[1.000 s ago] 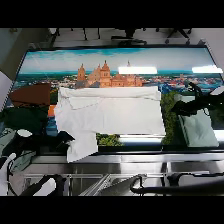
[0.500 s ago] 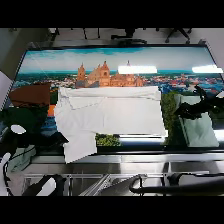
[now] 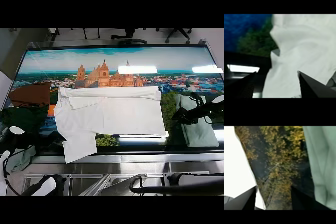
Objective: Fold the shirts.
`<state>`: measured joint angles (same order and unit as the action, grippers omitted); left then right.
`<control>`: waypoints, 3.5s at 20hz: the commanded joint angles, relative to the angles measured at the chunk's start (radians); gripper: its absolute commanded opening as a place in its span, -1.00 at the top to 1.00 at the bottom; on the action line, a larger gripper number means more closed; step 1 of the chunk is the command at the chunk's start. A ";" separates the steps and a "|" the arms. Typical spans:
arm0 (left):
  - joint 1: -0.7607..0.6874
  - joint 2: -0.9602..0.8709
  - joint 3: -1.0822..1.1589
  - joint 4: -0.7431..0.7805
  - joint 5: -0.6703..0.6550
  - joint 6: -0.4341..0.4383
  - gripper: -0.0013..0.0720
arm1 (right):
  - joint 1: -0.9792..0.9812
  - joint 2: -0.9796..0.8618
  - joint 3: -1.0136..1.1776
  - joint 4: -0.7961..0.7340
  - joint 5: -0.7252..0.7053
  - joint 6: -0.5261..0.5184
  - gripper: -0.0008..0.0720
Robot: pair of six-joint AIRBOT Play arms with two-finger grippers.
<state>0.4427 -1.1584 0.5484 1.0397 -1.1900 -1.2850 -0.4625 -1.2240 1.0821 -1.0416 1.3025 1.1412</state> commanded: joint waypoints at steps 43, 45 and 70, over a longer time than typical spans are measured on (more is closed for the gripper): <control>-0.285 -0.016 0.536 -0.116 -0.018 -0.085 0.92 | 0.138 0.092 -0.047 0.444 -0.271 -0.178 0.92; -0.325 -0.192 0.657 -0.115 -0.019 -0.087 0.92 | 0.169 -0.011 0.014 0.444 -0.330 -0.204 0.92; -0.383 -0.654 1.320 -0.045 -0.204 -0.160 0.07 | 0.222 -0.295 0.196 0.381 -0.307 -0.305 0.56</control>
<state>0.0780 -1.8111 1.8511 1.0401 -1.3788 -1.4403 -0.2760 -1.4979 1.2778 -0.6682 0.9894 0.8467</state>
